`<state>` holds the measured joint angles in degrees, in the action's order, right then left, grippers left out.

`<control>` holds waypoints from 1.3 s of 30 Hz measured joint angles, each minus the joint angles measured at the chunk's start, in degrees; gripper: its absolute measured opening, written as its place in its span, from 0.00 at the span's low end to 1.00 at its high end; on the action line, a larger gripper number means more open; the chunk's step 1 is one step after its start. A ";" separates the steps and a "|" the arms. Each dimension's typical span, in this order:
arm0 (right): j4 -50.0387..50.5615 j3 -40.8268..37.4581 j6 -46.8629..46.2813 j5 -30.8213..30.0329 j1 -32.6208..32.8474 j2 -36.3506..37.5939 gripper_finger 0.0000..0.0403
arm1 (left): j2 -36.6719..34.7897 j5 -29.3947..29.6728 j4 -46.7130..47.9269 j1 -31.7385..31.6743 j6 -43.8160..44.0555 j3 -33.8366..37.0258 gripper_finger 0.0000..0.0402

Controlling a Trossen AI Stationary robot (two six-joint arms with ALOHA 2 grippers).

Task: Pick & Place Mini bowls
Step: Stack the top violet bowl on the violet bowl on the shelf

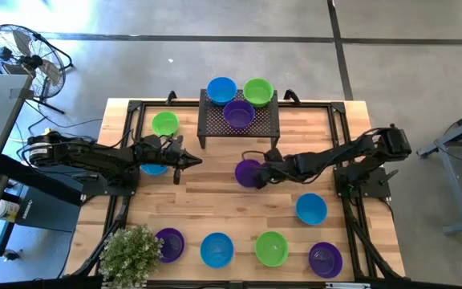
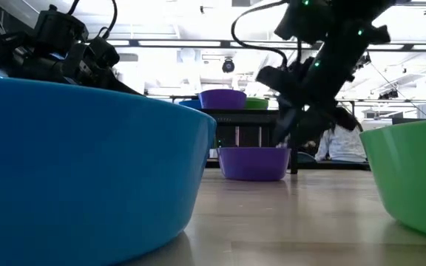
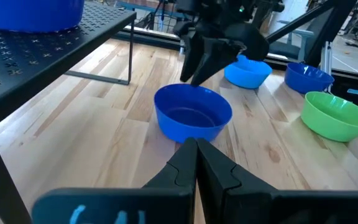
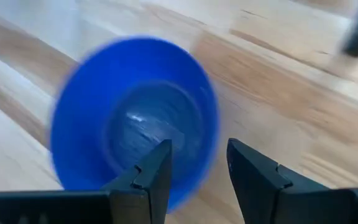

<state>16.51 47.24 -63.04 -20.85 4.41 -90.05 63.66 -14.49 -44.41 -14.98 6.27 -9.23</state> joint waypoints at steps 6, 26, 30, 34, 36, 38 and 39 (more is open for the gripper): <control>-3.85 -2.83 -0.01 0.46 -1.92 -0.05 0.33 | 0.00 0.03 -0.01 0.00 -0.01 0.00 0.00; -8.67 -3.72 4.02 6.31 -2.30 -1.29 0.01 | 0.00 0.08 -0.01 0.00 0.01 0.00 0.00; -4.89 0.08 8.05 6.40 -2.52 1.75 0.01 | 0.00 0.09 0.01 0.00 -0.01 0.00 0.00; 2.07 7.41 14.81 7.40 -4.26 3.76 0.01 | 0.00 0.10 0.00 -0.01 -0.01 0.00 0.00; 6.63 13.12 19.62 7.82 -6.12 3.84 0.01 | 0.00 0.12 -0.01 -0.01 -0.01 0.00 0.00; 11.99 19.89 25.24 7.92 -8.46 3.55 0.01 | 0.00 0.14 -0.01 -0.02 0.01 0.00 0.00; 14.60 23.30 28.21 7.95 -9.88 3.28 0.01 | 0.00 0.16 -0.02 -0.02 0.00 -0.01 0.00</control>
<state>31.12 70.54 -34.83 -12.91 -5.47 -86.77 63.66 -14.33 -44.43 -15.00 6.28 -9.24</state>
